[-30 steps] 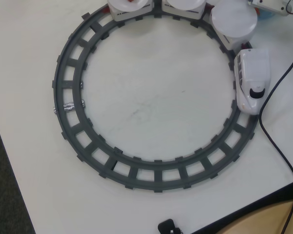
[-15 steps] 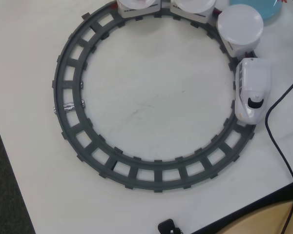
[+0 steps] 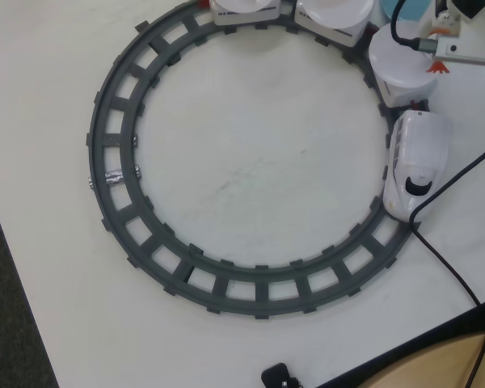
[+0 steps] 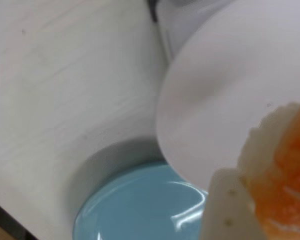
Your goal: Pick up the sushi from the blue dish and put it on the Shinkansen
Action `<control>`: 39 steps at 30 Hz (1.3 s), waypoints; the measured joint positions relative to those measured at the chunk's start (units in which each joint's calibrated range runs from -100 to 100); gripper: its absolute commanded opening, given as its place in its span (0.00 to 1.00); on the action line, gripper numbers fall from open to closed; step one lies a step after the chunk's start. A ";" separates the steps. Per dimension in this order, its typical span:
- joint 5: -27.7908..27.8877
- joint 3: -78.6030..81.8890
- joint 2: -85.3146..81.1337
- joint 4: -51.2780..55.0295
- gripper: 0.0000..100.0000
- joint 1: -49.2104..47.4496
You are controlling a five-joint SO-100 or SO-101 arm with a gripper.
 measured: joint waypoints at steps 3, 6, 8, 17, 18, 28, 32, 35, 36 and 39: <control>-0.73 0.09 0.00 -0.35 0.02 -0.87; -0.89 0.45 0.08 -0.35 0.02 -1.26; -0.89 0.45 1.35 -0.35 0.02 -1.34; -0.89 0.45 8.34 -0.35 0.02 -1.50; -0.94 0.45 9.01 -0.35 0.02 -1.50; -2.04 0.36 10.78 0.09 0.20 -2.05; -2.41 0.45 10.86 0.09 0.36 -1.97; -2.20 0.54 10.95 0.09 0.39 -1.58; -2.25 0.54 10.95 0.09 0.39 -1.58; -2.14 0.54 10.95 0.09 0.39 -2.21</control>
